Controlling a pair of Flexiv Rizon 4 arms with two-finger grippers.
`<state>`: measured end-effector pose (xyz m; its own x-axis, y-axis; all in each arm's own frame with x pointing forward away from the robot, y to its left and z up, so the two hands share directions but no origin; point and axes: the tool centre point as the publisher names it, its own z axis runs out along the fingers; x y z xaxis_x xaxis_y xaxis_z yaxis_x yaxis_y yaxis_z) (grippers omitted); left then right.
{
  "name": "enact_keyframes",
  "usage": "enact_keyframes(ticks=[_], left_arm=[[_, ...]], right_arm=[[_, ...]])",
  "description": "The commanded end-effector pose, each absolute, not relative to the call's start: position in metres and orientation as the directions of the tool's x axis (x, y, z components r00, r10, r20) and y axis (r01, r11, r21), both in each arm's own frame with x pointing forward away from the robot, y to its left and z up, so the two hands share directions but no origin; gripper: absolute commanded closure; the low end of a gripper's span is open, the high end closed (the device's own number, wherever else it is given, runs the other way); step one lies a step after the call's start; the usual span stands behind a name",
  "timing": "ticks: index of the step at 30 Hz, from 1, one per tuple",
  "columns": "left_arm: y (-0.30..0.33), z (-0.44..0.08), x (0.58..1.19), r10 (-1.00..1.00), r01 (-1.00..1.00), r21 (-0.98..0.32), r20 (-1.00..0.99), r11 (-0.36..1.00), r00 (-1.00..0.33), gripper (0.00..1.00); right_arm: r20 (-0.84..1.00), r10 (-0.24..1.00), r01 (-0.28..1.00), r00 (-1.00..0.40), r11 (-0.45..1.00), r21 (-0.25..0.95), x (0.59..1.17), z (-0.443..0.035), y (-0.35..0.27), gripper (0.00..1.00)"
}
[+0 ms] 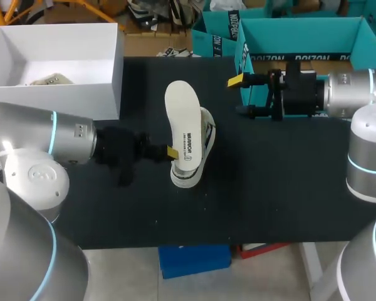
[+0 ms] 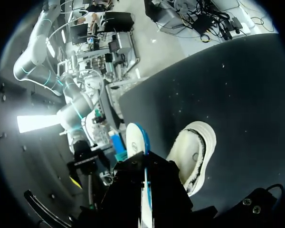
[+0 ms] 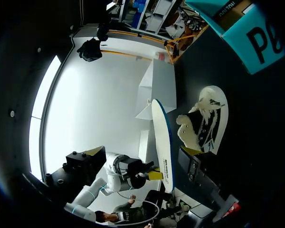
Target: Take the shoe out of the shoebox, open the shoe tongue, remove and reinsert the insole, then place the shoe into the shoebox
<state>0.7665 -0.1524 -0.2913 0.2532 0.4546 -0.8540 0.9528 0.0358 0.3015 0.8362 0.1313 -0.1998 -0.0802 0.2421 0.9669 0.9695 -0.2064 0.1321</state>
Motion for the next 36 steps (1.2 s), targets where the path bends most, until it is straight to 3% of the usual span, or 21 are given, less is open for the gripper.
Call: enact_keyframes(ticks=[1,5,18,36], left_arm=[[-0.152,-0.29,0.765,0.458,0.953,0.302,-0.852,0.035,0.254,1.0],[-0.152,-0.29,0.765,0.458,0.953,0.302,-0.852,0.035,0.254,1.0],[-0.152,-0.29,0.765,0.458,0.953,0.302,-0.852,0.035,0.254,1.0],[-0.152,-0.29,0.765,0.458,0.953,0.302,-0.852,0.035,0.254,1.0]], right_arm=[[0.967,0.241,0.969,-0.081,-0.21,0.133,0.837,-0.201,0.133,0.0],[0.967,0.241,0.969,-0.081,-0.21,0.133,0.837,-0.201,0.133,0.0],[0.931,0.246,0.962,-0.27,0.118,0.248,0.838,-0.22,0.163,0.0],[0.932,0.259,0.962,-0.253,0.171,0.214,0.834,-0.244,0.171,0.0]])
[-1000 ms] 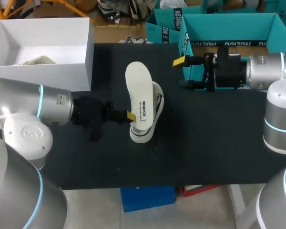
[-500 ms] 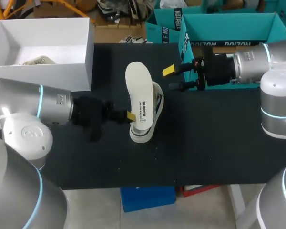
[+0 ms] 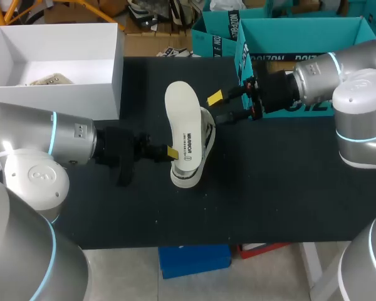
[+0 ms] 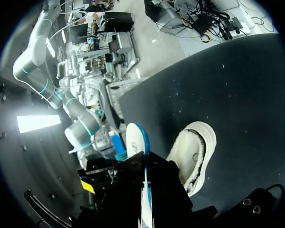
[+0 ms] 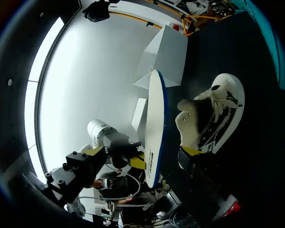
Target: Take the shoe out of the shoebox, open the shoe tongue, remove and reinsert the insole, then place the shoe into the shoebox
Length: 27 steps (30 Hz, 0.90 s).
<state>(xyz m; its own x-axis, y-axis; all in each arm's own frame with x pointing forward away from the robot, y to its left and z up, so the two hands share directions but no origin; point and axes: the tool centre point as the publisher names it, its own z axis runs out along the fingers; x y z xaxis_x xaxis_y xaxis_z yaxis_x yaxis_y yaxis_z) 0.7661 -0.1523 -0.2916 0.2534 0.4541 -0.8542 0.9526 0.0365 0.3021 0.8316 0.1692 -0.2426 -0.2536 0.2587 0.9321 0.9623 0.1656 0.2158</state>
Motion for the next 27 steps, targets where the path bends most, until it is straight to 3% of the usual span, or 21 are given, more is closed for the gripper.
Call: enact_keyframes(ticks=[1,27], left_arm=[[-0.152,-0.29,0.765,0.458,0.953,0.302,-0.852,0.035,0.254,1.0],[-0.152,-0.29,0.765,0.458,0.953,0.302,-0.852,0.035,0.254,1.0]], right_arm=[[0.932,0.259,0.962,-0.253,0.171,0.214,0.834,-0.244,0.171,0.0],[0.949,0.182,0.959,-0.257,0.174,0.226,0.836,-0.272,0.187,0.0]])
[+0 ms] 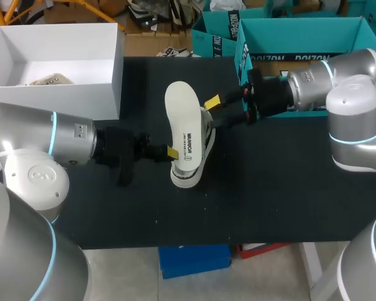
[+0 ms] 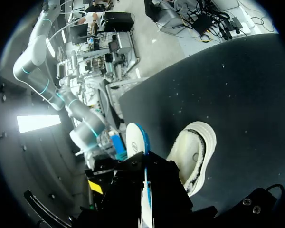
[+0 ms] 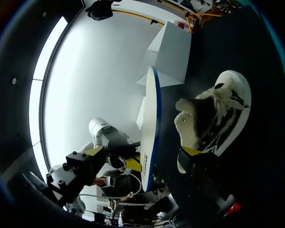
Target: Take the shoe out of the shoebox, open the shoe tongue, remove and reinsert the insole, then place the shoe into the shoebox
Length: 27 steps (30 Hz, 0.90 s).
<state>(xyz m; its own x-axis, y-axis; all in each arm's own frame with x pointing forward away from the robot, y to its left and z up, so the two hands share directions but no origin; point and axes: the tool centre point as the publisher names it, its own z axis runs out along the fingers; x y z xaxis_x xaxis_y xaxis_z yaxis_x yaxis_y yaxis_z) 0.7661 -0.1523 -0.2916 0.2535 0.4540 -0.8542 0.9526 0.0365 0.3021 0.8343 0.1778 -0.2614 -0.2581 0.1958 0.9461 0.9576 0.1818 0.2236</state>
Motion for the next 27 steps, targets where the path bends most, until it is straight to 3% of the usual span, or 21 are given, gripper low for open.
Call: enact_keyframes(ticks=[1,27], left_arm=[[-0.152,-0.29,0.765,0.458,0.953,0.302,-0.852,0.035,0.254,1.0],[-0.152,-0.29,0.765,0.458,0.953,0.302,-0.852,0.035,0.254,1.0]], right_arm=[[0.951,0.177,0.959,-0.255,0.17,0.225,0.836,-0.273,0.189,0.0],[0.96,0.149,0.963,-0.236,0.166,0.21,0.833,-0.286,0.217,0.01]])
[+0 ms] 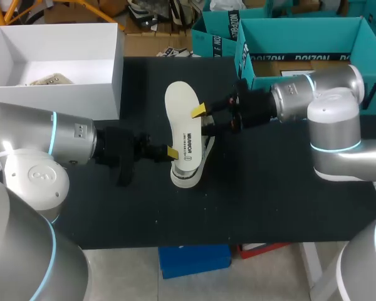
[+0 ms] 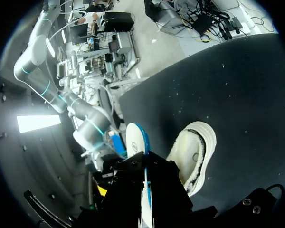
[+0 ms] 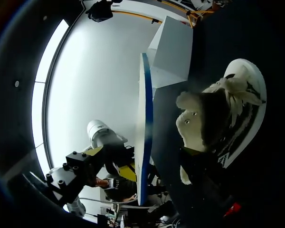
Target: Take the shoe out of the shoebox, open the shoe tongue, remove and reinsert the insole, then place the shoe into the shoebox
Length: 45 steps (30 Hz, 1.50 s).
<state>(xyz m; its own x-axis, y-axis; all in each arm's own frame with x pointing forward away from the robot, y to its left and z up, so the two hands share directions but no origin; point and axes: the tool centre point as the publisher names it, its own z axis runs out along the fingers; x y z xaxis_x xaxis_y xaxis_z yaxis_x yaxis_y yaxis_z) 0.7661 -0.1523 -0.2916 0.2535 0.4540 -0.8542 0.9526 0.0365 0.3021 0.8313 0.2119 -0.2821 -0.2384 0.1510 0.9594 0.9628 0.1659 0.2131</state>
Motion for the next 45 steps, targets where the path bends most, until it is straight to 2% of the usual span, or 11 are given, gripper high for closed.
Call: enact_keyframes(ticks=[1,2,4,21,22,23,24,31,39,45], left_arm=[[-0.152,-0.29,0.765,0.458,0.953,0.302,-0.852,0.035,0.254,1.0],[-0.152,-0.29,0.765,0.458,0.953,0.302,-0.852,0.035,0.254,1.0],[-0.152,-0.29,0.765,0.458,0.953,0.302,-0.852,0.035,0.254,1.0],[-0.152,-0.29,0.765,0.458,0.953,0.302,-0.852,0.035,0.254,1.0],[-0.152,-0.289,0.766,0.481,0.95,0.307,-0.843,0.057,0.243,0.91],[-0.151,-0.288,0.767,0.492,0.95,0.299,-0.842,0.087,0.22,0.4],[-0.15,-0.287,0.769,0.502,0.951,0.29,-0.841,0.107,0.2,0.0],[-0.141,-0.267,0.771,0.607,0.947,0.27,-0.786,0.176,0.111,0.0],[-0.126,-0.234,0.779,0.792,0.925,0.267,-0.608,0.271,-0.057,0.0],[-0.135,-0.221,0.784,0.879,0.934,0.282,-0.473,0.219,-0.063,0.0]], right_arm=[[0.961,0.15,0.964,-0.234,0.167,0.208,0.833,-0.287,0.218,0.36],[0.961,0.154,0.965,-0.229,0.169,0.203,0.833,-0.287,0.219,0.59],[0.962,0.163,0.966,-0.22,0.17,0.192,0.833,-0.29,0.22,1.0],[0.962,0.163,0.966,-0.22,0.17,0.192,0.833,-0.29,0.22,1.0],[0.962,0.163,0.966,-0.22,0.17,0.192,0.833,-0.29,0.22,1.0],[0.962,0.163,0.966,-0.22,0.17,0.192,0.833,-0.29,0.22,1.0],[0.962,0.163,0.966,-0.22,0.17,0.192,0.833,-0.29,0.22,1.0],[0.962,0.163,0.966,-0.22,0.17,0.192,0.833,-0.29,0.22,1.0],[0.962,0.163,0.966,-0.22,0.17,0.192,0.833,-0.29,0.22,1.0],[0.962,0.163,0.966,-0.22,0.17,0.192,0.833,-0.29,0.22,1.0]])
